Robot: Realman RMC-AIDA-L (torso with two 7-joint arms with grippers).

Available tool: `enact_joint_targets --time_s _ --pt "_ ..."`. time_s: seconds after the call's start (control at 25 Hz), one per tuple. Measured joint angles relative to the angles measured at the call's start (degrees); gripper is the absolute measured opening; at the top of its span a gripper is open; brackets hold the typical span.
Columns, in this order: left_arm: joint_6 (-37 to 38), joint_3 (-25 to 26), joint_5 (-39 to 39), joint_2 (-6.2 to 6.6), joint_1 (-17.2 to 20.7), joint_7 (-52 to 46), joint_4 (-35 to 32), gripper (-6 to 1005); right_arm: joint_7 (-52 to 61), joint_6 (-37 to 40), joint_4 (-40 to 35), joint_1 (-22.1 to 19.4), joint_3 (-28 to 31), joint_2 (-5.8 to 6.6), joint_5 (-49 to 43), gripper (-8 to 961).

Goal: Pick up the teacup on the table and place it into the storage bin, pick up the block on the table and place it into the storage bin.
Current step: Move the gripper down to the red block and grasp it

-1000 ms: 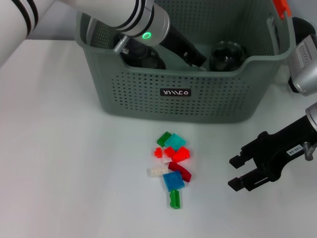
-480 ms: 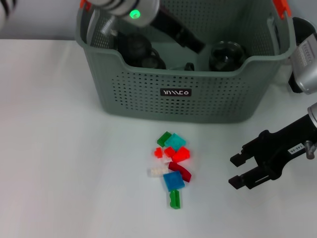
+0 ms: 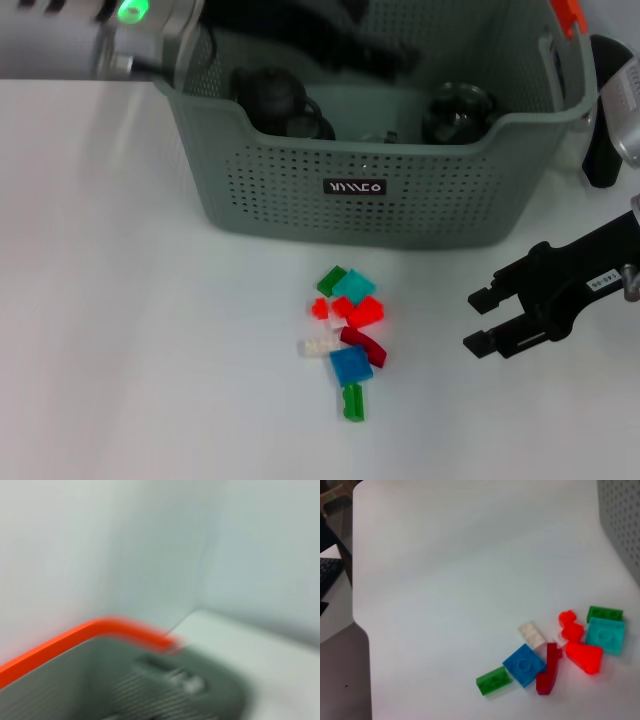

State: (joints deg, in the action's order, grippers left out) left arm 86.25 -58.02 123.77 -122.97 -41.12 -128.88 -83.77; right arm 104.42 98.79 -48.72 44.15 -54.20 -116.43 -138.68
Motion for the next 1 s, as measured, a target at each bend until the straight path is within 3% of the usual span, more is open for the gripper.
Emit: enact_joint_targets --time_s 0.16,0.36,0.64,1.0 --pt "7.9 0.5 -9.5 -0.45 5.6 5.1 -1.8 850 0.0 -0.1 -0.4 0.3 -0.1 -0.01 -0.1 657" --pt "17.4 1.4 -15.3 -1.34 9.4 12.5 -0.7 848 0.3 0.3 -0.6 0.9 -0.3 0.24 -0.3 656" --pt "25.6 2.8 -16.8 -1.21 10.4 21.7 7.3 847 0.6 0.4 -1.0 1.3 -1.4 -0.03 -0.4 657" --pt "27.2 7.6 -16.2 -1.01 13.8 34.6 14.9 848 2.9 -1.6 -0.8 3.0 -4.4 -1.4 -0.5 658"
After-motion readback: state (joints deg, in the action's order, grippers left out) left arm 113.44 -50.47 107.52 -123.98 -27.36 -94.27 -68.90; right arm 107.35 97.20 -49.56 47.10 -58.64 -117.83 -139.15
